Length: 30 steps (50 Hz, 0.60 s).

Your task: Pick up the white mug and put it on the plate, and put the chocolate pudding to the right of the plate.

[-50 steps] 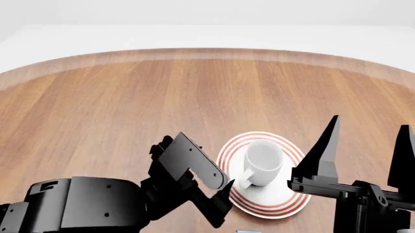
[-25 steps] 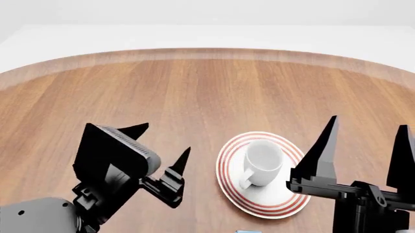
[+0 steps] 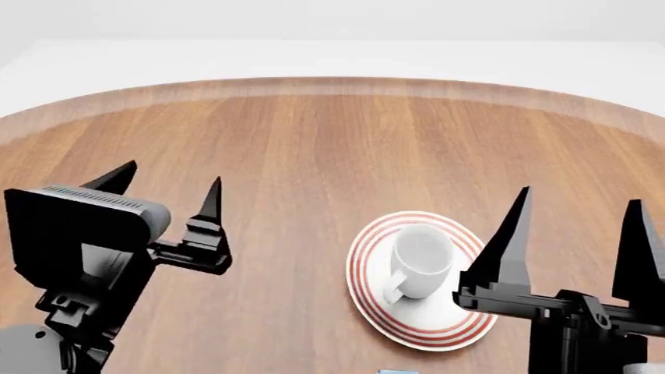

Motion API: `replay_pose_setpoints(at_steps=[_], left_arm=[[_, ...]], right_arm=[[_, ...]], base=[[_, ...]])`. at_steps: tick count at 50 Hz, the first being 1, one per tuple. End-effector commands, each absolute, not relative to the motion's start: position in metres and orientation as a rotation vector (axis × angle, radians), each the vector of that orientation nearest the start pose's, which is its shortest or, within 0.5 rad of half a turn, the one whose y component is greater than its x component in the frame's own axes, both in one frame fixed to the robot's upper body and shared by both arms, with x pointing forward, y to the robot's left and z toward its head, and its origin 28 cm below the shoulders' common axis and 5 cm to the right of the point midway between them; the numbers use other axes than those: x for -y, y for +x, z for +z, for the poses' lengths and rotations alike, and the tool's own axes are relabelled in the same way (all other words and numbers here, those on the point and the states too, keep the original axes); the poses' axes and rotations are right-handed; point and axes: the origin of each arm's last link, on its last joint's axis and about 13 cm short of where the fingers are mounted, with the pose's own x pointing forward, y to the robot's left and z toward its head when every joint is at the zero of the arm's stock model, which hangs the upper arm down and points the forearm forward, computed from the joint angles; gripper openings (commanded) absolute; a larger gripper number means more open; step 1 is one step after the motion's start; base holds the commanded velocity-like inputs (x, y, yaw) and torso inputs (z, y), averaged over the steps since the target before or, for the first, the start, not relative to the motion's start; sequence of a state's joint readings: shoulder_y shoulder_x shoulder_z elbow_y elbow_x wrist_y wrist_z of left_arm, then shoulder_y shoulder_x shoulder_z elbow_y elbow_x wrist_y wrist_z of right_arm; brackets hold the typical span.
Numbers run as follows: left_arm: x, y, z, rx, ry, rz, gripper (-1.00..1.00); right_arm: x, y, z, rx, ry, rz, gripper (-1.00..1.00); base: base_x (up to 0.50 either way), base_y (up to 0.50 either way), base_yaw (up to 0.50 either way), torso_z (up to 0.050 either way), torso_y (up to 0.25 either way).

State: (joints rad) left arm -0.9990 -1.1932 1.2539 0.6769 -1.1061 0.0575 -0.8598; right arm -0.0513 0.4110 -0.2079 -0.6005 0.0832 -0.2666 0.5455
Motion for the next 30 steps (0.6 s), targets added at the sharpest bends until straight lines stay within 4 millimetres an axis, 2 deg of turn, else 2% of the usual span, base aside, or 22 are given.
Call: replay_pose_setpoints(at_steps=[1, 13, 25, 30], left_arm=[[-0.25, 0.198, 0.202, 0.194, 0.061, -0.081, 1.0], [-0.248, 0.198, 0.203, 0.203, 0.078, -0.081, 1.0], [-0.247, 0.196, 0.204, 0.205, 0.083, -0.087, 1.0], [-0.246, 0.197, 0.205, 0.203, 0.085, -0.092, 1.0]], right_arm=[[0.11, 0.176, 0.142, 0.74, 0.002, -0.128, 1.0], [0.111, 0.171, 0.15, 0.72, -0.022, -0.15, 1.0], [0.09, 0.148, 0.168, 0.483, 0.017, -0.121, 1.0], [0.086, 0.143, 0.167, 0.365, -0.043, -0.171, 1.0]], base=[[0.0, 0.0, 0.0, 0.0, 0.0], [0.0, 0.0, 0.0, 0.0, 0.0], [0.0, 0.0, 0.0, 0.0, 0.0], [0.0, 0.0, 0.0, 0.0, 0.0]])
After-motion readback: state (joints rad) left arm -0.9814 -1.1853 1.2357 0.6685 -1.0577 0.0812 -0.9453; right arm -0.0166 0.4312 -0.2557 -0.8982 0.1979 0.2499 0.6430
